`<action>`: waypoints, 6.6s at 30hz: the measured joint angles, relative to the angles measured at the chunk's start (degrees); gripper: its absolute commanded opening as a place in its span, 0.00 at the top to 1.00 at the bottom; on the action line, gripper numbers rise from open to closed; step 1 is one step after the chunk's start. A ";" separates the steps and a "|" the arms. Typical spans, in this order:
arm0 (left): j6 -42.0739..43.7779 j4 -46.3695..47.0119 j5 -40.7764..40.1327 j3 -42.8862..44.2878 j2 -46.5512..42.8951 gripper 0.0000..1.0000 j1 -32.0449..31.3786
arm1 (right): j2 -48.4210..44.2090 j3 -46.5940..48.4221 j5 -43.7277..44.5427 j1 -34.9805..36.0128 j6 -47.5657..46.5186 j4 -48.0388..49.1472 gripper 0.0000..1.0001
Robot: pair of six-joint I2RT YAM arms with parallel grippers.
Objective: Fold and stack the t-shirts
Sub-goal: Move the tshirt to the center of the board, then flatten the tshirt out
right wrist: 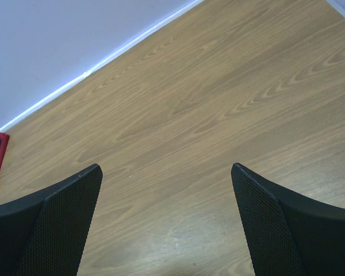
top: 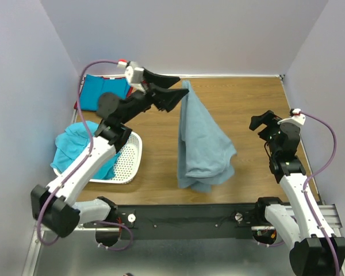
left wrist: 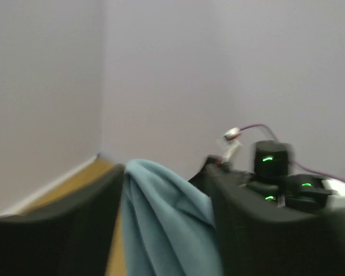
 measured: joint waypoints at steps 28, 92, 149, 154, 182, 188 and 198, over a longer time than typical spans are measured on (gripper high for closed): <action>-2.84 -19.56 -40.46 -33.20 -0.76 0.13 -26.51 | 11.80 -5.73 -18.58 0.00 7.17 -0.13 0.01; 9.11 -26.47 -51.69 -12.26 12.02 1.00 -13.66 | 20.61 -5.64 -26.84 10.32 7.43 -0.70 0.09; 15.78 -27.96 -25.90 1.27 -4.87 1.00 -2.19 | 24.55 56.65 15.56 19.23 -11.96 -25.97 1.00; 13.94 -25.31 -21.29 0.31 2.58 1.00 -1.77 | 35.58 65.92 19.15 17.59 -14.97 -25.44 1.00; 8.46 -15.67 -26.88 -13.88 26.86 0.29 2.36 | 45.16 31.32 -3.98 12.61 -5.14 -17.62 0.00; 8.61 -15.19 -29.35 -12.94 30.27 0.27 2.34 | 41.62 21.22 -7.85 13.20 -2.14 -14.19 0.00; 10.29 -15.26 -33.22 -5.35 35.82 0.27 2.34 | 42.07 14.95 -10.51 13.25 -0.20 -10.43 0.01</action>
